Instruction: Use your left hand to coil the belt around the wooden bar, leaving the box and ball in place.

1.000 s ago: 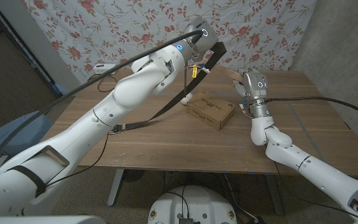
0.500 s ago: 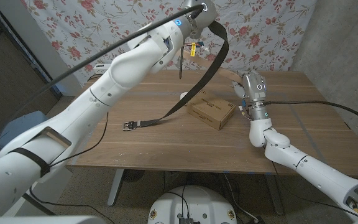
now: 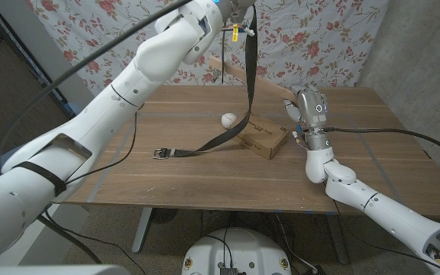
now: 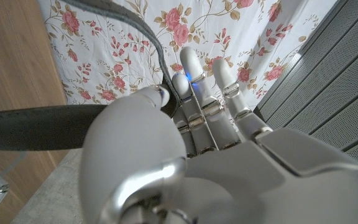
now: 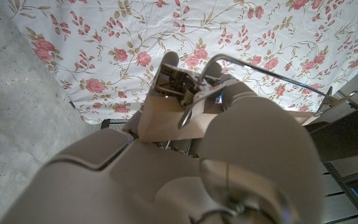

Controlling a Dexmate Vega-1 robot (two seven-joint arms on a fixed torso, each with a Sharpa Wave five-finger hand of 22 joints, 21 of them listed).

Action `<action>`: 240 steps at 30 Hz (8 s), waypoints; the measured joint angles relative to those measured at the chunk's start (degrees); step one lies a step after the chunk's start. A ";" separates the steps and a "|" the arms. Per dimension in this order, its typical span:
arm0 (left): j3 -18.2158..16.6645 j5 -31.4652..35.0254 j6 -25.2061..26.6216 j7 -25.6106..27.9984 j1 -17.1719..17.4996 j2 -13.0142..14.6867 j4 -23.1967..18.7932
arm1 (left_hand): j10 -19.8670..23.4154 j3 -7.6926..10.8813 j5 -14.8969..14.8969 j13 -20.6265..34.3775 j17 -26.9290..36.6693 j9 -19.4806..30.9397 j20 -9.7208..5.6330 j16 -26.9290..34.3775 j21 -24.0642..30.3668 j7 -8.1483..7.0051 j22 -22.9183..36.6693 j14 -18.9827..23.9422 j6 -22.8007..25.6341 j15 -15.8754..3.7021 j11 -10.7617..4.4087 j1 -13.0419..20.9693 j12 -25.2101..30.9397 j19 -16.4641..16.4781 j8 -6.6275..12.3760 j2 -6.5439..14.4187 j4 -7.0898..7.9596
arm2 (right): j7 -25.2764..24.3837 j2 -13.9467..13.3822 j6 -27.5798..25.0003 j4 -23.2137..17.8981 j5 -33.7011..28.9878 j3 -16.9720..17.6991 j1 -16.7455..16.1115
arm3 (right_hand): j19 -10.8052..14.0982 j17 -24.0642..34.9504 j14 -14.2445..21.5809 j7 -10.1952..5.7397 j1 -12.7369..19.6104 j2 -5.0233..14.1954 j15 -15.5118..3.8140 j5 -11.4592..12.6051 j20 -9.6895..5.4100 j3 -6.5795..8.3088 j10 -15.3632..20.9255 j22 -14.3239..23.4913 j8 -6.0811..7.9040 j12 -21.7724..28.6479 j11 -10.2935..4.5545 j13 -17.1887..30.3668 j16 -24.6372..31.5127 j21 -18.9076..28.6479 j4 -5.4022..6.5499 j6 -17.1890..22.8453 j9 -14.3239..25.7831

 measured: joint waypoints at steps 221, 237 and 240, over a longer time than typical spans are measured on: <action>-5.96 -21.74 1.70 16.36 16.11 5.43 -8.75 | 1.54 -2.63 -1.20 -1.10 2.63 0.02 0.00 -10.41 -0.88 -0.21 -0.60 2.29 0.02 -1.03 -0.71 0.38 -1.06 0.00 1.34 -0.35 0.20 | 0.26 6.66 -11.55 15.42 11.02 -4.56 16.82 | -0.86 -0.05 -0.93 0.21 0.56 -0.55 0.31 1.78 0.23 -1.98 0.09 0.02 -1.33 0.03 0.30 0.10 0.55 -1.62 1.97 2.04 1.84; -4.81 -20.40 1.67 18.02 6.98 1.50 -4.59 | 2.37 -2.55 -1.37 -1.75 2.80 0.02 0.01 -10.41 -0.39 -0.60 -0.07 3.74 0.88 -1.62 -1.12 1.01 -1.06 1.86 1.37 -0.98 0.11 | -0.34 5.25 -10.76 15.48 8.56 -5.89 15.50 | -1.16 -0.04 -0.93 0.21 0.58 -0.56 0.30 1.78 -0.07 -2.14 0.10 0.03 -1.46 0.03 0.30 -0.07 -0.06 -1.84 2.14 2.04 1.70; -4.45 -20.32 1.72 18.83 5.15 0.60 -3.41 | 2.38 -2.55 -1.16 -1.94 3.05 0.02 0.01 -10.41 -0.39 -0.59 -0.10 3.96 0.89 -1.84 -1.12 1.07 -1.42 1.86 1.37 -1.03 0.11 | -0.37 5.16 -10.65 15.48 8.32 -6.01 15.36 | -1.16 -0.04 -0.93 0.21 0.58 -0.57 0.31 1.78 -0.07 -2.28 0.10 0.03 -1.53 0.03 0.30 -0.01 -0.06 -1.84 2.29 2.04 1.71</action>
